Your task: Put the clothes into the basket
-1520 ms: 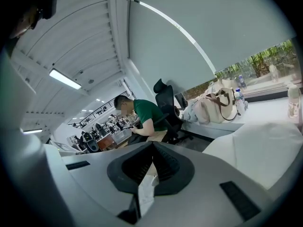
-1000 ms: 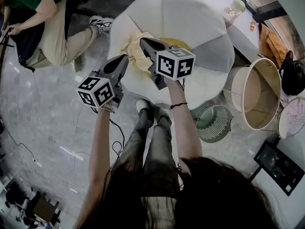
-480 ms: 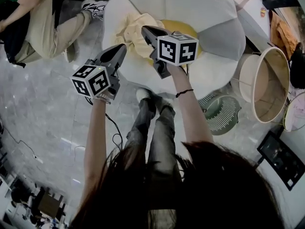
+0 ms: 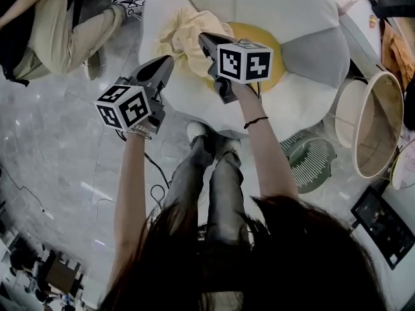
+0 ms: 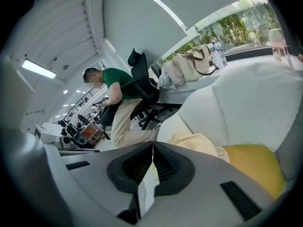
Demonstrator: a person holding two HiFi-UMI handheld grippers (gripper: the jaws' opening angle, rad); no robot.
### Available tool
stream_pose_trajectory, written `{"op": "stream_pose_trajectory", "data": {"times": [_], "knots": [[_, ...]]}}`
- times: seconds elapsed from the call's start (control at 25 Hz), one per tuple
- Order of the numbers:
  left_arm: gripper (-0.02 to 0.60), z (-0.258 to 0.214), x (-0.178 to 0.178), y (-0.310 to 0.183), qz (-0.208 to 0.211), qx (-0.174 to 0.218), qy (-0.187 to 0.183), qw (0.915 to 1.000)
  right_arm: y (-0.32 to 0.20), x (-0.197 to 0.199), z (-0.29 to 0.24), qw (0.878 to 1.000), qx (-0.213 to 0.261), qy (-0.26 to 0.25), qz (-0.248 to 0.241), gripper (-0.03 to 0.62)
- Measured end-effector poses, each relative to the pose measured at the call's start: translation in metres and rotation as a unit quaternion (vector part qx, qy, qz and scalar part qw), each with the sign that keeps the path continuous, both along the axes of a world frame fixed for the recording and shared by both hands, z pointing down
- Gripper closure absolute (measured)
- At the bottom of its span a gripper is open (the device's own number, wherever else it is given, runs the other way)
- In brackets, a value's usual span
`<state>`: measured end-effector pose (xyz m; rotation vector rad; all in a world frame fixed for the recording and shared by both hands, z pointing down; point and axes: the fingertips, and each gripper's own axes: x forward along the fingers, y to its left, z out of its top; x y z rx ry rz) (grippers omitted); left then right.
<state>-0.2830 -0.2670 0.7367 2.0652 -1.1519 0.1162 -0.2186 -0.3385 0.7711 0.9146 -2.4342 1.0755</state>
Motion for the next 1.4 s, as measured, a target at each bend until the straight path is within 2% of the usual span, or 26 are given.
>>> {"op": "stream_pose_trajectory", "data": {"times": [0.28, 0.4, 0.48, 0.68, 0.92, 1.16, 1.28, 1.4], "knots": [[0.571, 0.025, -0.008, 0.003, 0.004, -0.006, -0.010, 0.9999, -0.003, -0.001, 0.041, 0.999, -0.011, 0.033, 0.010, 0.583], [0.571, 0.034, -0.016, 0.002, -0.014, -0.006, 0.000, 0.9999, -0.001, -0.009, 0.056, 0.999, -0.021, 0.034, 0.005, 0.578], [0.571, 0.051, -0.020, -0.003, -0.019, -0.009, 0.004, 0.9998, -0.004, -0.015, 0.076, 0.999, -0.030, 0.036, -0.001, 0.521], [0.571, 0.084, -0.026, -0.018, -0.032, -0.014, 0.014, 0.9993, -0.022, -0.024, 0.112, 0.998, -0.038, 0.041, -0.009, 0.471], [0.571, 0.100, -0.025, -0.028, -0.053, -0.009, 0.028, 0.9981, -0.040, -0.028, 0.126, 0.998, -0.014, 0.058, -0.020, 0.402], [0.571, 0.132, -0.038, -0.031, -0.091, 0.006, 0.002, 0.9959, -0.040, -0.039, 0.161, 0.997, -0.006, 0.068, -0.046, 0.378], [0.571, 0.144, -0.045, -0.028, -0.109, 0.014, -0.005, 0.9939, -0.038, -0.043, 0.177, 0.994, 0.003, 0.087, -0.064, 0.372], [0.571, 0.155, -0.055, -0.023, -0.136, 0.020, -0.033, 0.9899, -0.036, -0.047, 0.190, 0.989, 0.022, 0.114, -0.088, 0.368]]}}
